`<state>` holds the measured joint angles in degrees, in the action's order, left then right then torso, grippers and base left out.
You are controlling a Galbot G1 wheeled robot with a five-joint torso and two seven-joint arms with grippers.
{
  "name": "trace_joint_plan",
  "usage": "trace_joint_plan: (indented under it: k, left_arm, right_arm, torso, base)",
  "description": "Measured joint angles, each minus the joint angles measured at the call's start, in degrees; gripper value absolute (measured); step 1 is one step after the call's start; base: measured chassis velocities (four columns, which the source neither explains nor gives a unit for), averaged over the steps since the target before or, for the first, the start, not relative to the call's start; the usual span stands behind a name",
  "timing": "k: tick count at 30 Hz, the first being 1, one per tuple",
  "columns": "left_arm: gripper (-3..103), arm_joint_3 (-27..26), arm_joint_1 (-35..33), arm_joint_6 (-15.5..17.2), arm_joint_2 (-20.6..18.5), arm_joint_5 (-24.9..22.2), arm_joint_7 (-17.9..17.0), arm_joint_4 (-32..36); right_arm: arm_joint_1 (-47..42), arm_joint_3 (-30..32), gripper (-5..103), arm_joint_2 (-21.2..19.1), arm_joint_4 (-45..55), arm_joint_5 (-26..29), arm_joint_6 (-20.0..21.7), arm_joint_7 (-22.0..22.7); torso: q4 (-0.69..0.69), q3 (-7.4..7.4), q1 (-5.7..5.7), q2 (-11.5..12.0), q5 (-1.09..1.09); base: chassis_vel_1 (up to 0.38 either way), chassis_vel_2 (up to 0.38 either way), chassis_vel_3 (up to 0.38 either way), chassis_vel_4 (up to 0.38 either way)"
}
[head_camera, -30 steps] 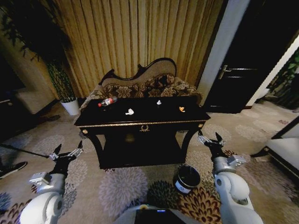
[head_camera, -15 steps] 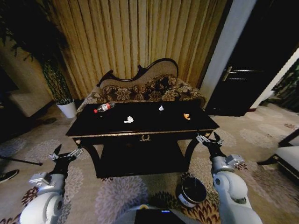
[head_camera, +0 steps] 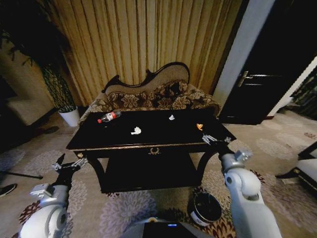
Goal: Move to the front of the table and place the trash on the table into the trash bin.
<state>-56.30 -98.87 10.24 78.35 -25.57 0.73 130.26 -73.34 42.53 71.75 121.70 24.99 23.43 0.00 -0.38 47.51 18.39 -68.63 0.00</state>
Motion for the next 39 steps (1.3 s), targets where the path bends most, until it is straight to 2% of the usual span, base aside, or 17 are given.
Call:
trace_joint_plan:
  k: [7, 10, 20, 31, 39]
  left_arm:
    - [100, 0.06, 0.00, 0.59, 0.82, 0.67, -0.01, 0.23]
    - [100, 0.18, -0.47, 0.66, 2.03, 1.55, -0.01, 0.83]
    - [100, -0.27, -1.03, 0.91, 2.99, 1.97, -0.05, 1.53]
    - [100, -0.82, -1.07, 0.92, 3.32, 1.91, -0.11, 1.95]
    - [100, -0.35, -0.93, 0.90, 3.34, 1.78, -0.10, 1.85]
  right_arm:
    - [5.18, -4.96, 100, -2.60, -5.74, 0.05, 1.67, 0.00]
    - [10.10, -8.38, 100, -3.17, -9.87, 1.05, 2.26, 0.00]
    - [22.11, -16.75, 100, -2.19, -19.74, 2.56, 3.82, 0.00]
    - [26.85, -16.12, 100, -2.66, -26.35, 1.39, 3.57, 0.00]
    - [26.67, -14.12, 100, -5.04, -28.02, 0.67, 3.50, 0.00]
  torso:
    - [0.00, 0.01, 0.04, 0.02, 0.02]
    - [-0.01, 0.01, 0.04, 0.02, -0.01]
    - [0.00, 0.02, 0.04, 0.02, 0.00]
    - [0.00, 0.02, 0.04, 0.02, 0.00]
    - [-0.01, 0.01, 0.04, 0.02, 0.00]
  base:
    - [0.000, 0.000, 0.000, 0.000]
    - [0.000, 0.000, 0.000, 0.000]
    - [0.000, 0.000, 0.000, 0.000]
    - [0.000, 0.000, 0.000, 0.000]
    - [0.000, 0.000, 0.000, 0.000]
